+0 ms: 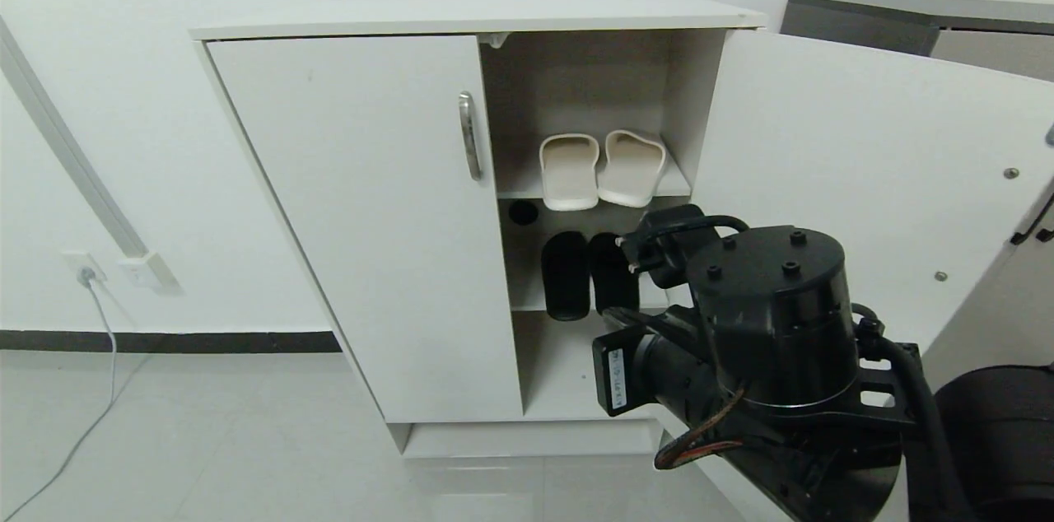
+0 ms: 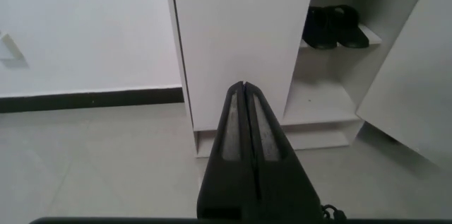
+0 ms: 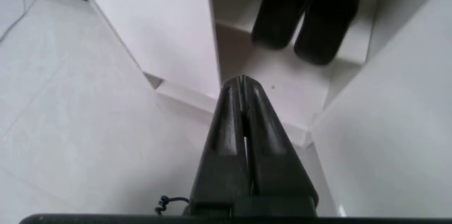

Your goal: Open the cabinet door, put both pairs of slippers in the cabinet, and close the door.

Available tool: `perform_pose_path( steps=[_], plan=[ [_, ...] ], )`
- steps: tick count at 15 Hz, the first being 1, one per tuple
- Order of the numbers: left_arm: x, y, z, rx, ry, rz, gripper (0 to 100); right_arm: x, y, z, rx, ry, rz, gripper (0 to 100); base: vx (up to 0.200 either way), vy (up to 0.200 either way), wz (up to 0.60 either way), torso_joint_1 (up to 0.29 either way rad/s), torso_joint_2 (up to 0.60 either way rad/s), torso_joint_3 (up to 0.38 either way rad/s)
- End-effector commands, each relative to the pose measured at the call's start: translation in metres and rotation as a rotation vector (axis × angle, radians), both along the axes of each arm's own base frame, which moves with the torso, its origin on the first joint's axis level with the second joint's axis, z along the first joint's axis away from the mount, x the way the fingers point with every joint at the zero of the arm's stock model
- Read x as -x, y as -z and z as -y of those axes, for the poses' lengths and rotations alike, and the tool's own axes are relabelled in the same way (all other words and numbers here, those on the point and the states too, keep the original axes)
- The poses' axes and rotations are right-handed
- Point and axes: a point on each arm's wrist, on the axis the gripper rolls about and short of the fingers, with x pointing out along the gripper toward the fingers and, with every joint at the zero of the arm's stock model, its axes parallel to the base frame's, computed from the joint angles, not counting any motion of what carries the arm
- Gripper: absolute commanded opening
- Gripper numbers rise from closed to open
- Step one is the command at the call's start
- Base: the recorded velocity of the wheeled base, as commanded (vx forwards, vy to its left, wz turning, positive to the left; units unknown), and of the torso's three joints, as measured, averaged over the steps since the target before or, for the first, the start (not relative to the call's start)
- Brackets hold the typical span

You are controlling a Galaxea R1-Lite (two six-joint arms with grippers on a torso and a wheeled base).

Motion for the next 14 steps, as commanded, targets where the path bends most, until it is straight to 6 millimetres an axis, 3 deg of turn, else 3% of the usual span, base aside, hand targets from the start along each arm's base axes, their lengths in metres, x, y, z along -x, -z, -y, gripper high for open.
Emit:
perform_pose_path(
  steps=[1,4,14],
  plan=[
    [0.000,0.000,0.000,0.000,0.000,-0.003,0,-0.001,0.002,0.000,0.001,0.003,-0.001,0,-0.200,0.000,0.00,0.002,0.01,0.002],
    [0.000,0.000,0.000,0.000,0.000,-0.001,0,-0.007,0.004,0.003,0.008,0.022,-0.003,0,-0.200,0.000,0.00,0.002,0.00,0.005],
    [0.000,0.000,0.000,0.002,0.000,-0.001,0,-0.013,0.015,0.006,0.025,0.026,0.039,0,0.000,0.000,0.00,0.000,0.00,0.000]
  ],
)
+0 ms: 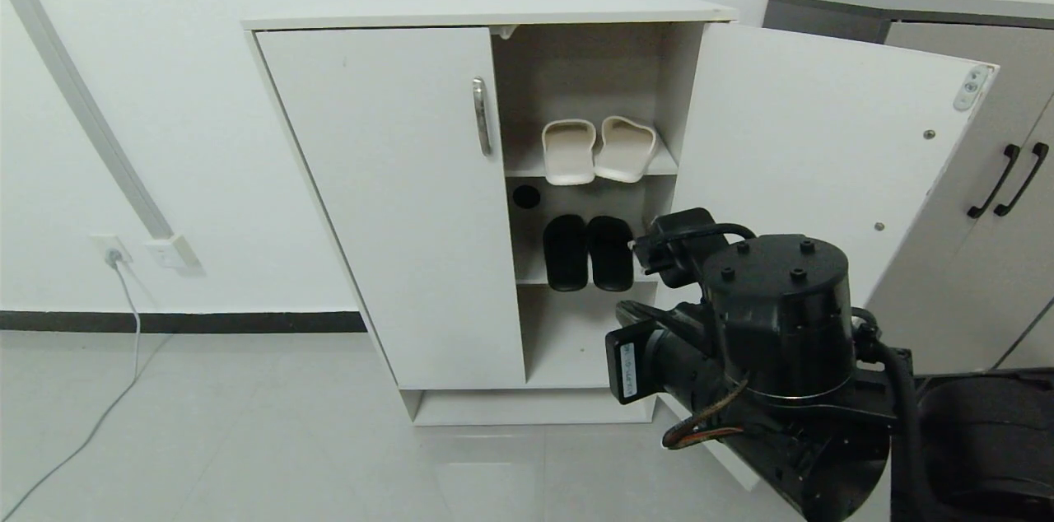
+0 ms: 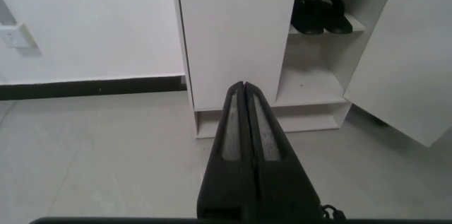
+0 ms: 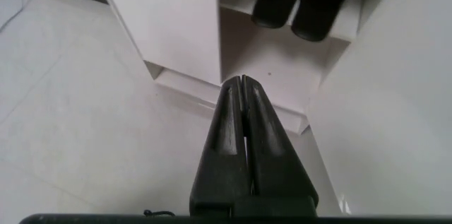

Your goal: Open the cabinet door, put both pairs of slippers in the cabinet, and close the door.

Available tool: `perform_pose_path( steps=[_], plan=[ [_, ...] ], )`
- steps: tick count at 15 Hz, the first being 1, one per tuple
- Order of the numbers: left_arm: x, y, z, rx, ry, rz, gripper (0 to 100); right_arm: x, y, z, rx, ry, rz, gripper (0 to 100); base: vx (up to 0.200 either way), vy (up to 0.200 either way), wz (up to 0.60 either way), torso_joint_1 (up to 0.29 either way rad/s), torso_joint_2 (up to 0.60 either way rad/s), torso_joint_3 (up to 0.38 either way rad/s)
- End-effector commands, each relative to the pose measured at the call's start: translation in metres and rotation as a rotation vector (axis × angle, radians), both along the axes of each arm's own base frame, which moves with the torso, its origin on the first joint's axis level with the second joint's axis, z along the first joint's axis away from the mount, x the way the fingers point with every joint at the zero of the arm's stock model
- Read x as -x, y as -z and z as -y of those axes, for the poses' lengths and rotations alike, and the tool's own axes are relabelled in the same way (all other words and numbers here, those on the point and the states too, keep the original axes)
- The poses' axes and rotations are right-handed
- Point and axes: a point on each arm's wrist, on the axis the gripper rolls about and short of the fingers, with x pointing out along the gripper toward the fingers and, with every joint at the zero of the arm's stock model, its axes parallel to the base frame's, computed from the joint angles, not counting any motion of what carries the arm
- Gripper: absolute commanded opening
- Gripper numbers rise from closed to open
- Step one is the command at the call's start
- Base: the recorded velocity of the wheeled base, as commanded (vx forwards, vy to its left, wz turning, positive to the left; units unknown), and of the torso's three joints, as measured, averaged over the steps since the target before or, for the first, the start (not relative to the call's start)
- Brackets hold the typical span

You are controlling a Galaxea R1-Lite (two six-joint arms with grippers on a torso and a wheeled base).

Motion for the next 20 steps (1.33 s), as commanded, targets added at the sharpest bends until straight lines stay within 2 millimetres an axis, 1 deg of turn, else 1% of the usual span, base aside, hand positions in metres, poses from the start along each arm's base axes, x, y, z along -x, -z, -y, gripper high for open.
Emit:
perform_pose_path(
  steps=[1,7,11,14,20],
  plan=[
    [-0.0001,0.0000,0.0000,0.000,-0.001,-0.001,0,-0.0013,0.0031,-0.0009,0.008,0.002,-0.005,0,0.000,0.000,0.00,0.000,0.00,0.000],
    [-0.0001,0.0002,0.0000,0.000,-0.001,-0.003,0,-0.0035,0.0050,-0.0007,0.018,0.007,-0.006,0,0.000,0.000,0.00,0.000,-0.02,-0.013],
    [-0.0001,0.0000,0.0000,0.000,-0.001,-0.001,0,-0.0035,0.0050,-0.0007,0.020,0.007,-0.006,0,0.000,0.000,0.00,0.022,-0.23,-0.327],
    [-0.0001,0.0002,0.0000,0.000,0.001,-0.003,0,-0.0043,0.0050,-0.0001,0.020,0.010,-0.006,0,0.000,0.000,0.00,0.041,-0.56,-0.360],
    [-0.0001,0.0002,0.0000,-0.001,-0.001,-0.003,0,-0.0047,0.0050,0.0002,0.020,0.011,-0.006,0,0.000,0.000,0.00,0.129,-0.46,-0.338]
  ],
)
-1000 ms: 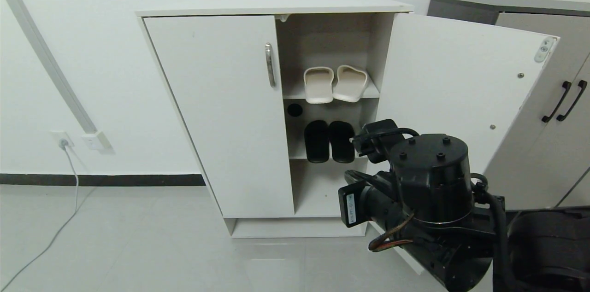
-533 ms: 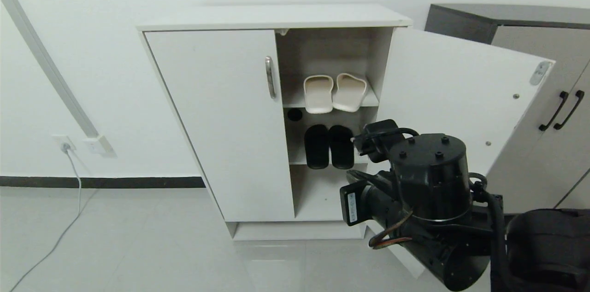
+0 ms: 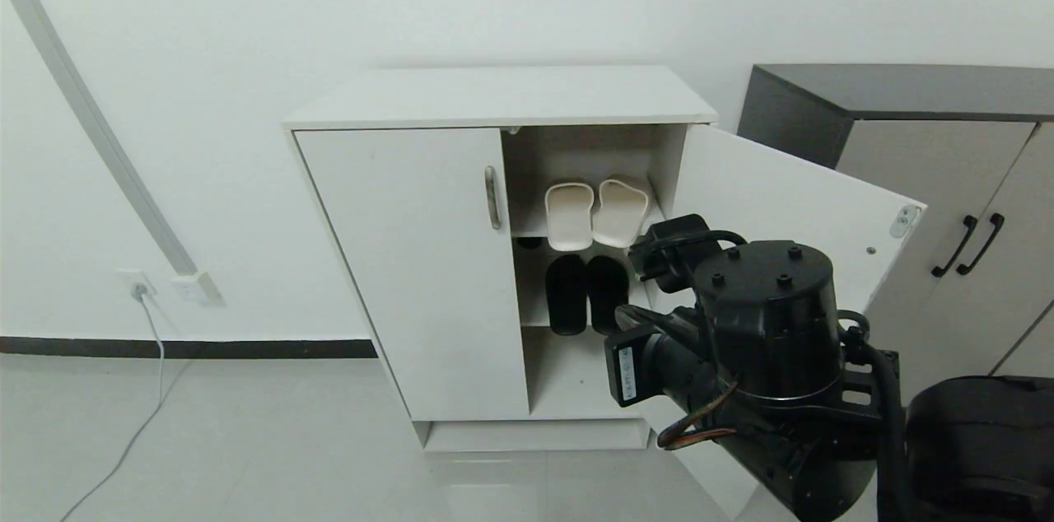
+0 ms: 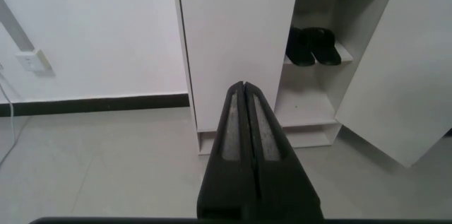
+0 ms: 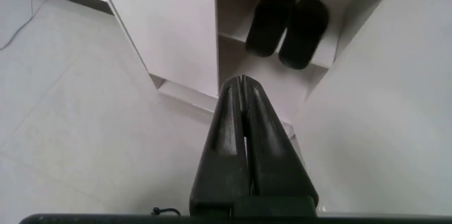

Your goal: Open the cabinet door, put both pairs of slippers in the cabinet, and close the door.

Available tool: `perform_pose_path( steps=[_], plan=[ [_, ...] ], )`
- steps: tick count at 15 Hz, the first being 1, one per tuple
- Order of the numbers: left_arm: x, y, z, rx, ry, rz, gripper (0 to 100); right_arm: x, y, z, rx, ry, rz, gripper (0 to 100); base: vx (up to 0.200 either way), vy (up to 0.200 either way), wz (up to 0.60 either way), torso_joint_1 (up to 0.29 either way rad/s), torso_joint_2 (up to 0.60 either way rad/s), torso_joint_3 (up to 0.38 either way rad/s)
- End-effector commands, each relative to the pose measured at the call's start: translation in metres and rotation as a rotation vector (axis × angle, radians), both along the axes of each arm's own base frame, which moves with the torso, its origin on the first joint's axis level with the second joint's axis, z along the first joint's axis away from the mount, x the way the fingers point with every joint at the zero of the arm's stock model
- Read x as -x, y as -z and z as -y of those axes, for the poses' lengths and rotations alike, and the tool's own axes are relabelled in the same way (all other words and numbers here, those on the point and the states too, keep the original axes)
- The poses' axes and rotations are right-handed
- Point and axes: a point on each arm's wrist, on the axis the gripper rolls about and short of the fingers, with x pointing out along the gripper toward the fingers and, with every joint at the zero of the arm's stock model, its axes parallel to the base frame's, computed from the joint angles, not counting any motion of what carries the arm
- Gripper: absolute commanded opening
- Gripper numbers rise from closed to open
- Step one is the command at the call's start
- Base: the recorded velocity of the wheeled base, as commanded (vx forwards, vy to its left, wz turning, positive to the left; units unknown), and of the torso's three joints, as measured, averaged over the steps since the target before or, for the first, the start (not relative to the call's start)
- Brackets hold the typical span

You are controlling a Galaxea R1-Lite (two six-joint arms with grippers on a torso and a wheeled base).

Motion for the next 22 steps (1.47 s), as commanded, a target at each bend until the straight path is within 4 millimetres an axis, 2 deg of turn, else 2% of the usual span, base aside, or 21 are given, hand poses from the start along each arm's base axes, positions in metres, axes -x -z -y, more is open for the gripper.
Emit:
perform_pose_path(
  steps=[1,10,19,22],
  plan=[
    [-0.0001,-0.0001,0.0000,-0.001,0.000,-0.001,0,0.0000,0.0002,-0.0002,0.001,-0.001,0.000,0,0.000,0.000,0.00,0.144,-0.48,-0.310],
    [-0.0001,-0.0002,0.0000,-0.001,0.000,0.000,0,0.0001,0.0006,-0.0001,0.000,0.000,-0.002,0,0.000,0.000,0.00,0.183,-0.50,-0.315],
    [-0.0001,-0.0001,0.0000,-0.001,0.002,-0.001,0,0.0005,0.0033,0.0022,0.011,0.002,-0.007,0,0.000,0.000,0.00,0.241,-0.56,-0.323],
    [-0.0001,-0.0001,0.0000,-0.001,0.000,-0.001,0,-0.0002,0.0040,0.0038,0.013,0.007,-0.009,0,0.000,0.000,0.00,0.118,-0.26,-0.144]
  ],
)
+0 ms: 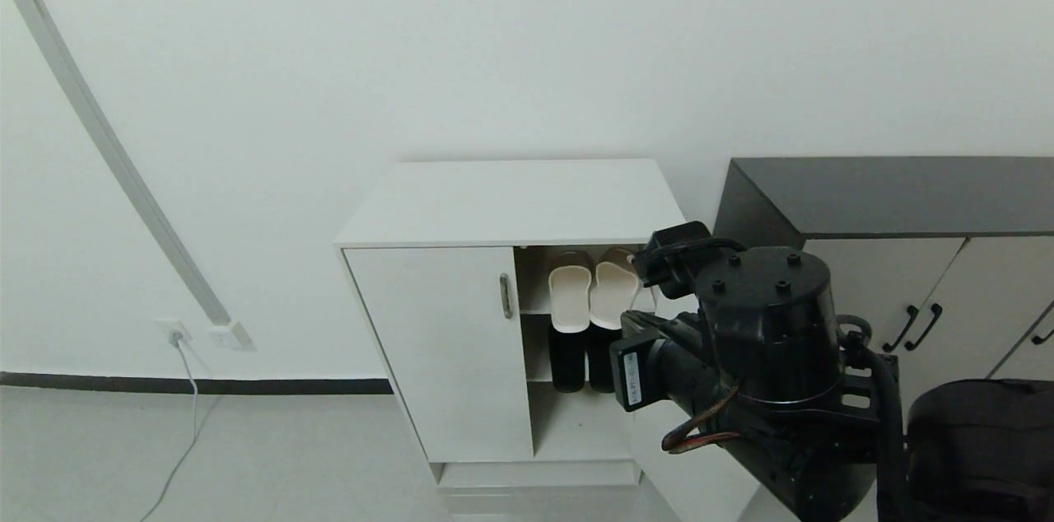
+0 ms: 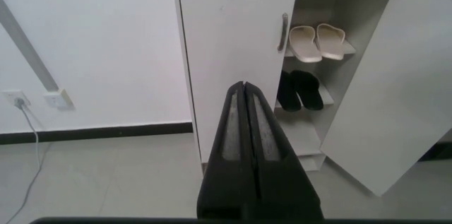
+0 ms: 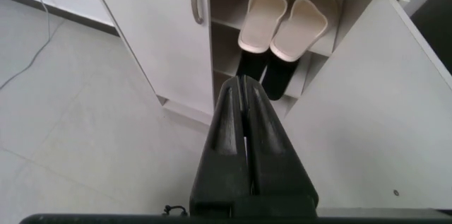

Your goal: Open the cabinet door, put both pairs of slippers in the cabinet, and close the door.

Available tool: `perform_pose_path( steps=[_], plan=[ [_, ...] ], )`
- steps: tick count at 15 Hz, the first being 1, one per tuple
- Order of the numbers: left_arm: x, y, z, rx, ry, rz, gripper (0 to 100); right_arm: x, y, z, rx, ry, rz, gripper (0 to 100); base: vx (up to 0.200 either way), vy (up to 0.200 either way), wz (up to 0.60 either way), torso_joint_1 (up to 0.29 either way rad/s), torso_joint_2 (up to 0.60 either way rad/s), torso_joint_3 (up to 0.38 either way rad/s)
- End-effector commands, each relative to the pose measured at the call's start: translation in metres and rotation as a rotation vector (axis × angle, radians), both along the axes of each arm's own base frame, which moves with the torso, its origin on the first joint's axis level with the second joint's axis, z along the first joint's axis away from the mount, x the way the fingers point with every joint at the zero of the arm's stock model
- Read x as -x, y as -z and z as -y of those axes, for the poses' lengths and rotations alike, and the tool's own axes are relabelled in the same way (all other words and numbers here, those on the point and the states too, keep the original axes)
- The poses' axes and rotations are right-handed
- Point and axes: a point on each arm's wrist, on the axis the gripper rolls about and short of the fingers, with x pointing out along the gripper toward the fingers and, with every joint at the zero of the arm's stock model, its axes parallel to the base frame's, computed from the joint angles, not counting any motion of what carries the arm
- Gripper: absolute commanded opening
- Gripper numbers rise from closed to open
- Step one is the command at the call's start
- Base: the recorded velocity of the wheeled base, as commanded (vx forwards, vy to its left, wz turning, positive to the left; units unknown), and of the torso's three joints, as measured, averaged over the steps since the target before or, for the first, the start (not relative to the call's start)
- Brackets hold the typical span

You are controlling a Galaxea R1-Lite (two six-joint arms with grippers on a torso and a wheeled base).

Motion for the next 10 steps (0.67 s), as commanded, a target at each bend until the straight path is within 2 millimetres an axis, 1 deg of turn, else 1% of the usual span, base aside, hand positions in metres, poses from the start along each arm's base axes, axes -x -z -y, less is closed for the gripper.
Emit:
perform_pose_path(
  steps=[1,5,8,10],
  plan=[
    [-0.0001,0.0000,0.0000,0.000,0.000,-0.001,0,0.0004,-0.0008,0.0010,-0.002,0.001,0.002,0,0.000,0.000,0.00,0.000,0.00,0.000],
    [-0.0001,0.0000,0.0000,0.000,0.000,-0.001,0,0.0010,0.0004,0.0018,0.006,0.000,0.001,0,0.000,0.000,0.00,0.000,0.00,0.000],
    [-0.0001,0.0000,0.0000,0.000,0.000,-0.001,0,0.0005,0.0002,0.0020,0.005,0.001,0.001,0,0.000,0.000,-0.60,-0.001,-0.01,-0.001],
    [-0.0001,0.0000,0.0000,0.000,0.000,-0.001,0,-0.0064,0.0009,0.0058,0.006,0.027,0.001,0,0.000,0.000,-0.60,0.012,0.00,-0.002]
  ],
)
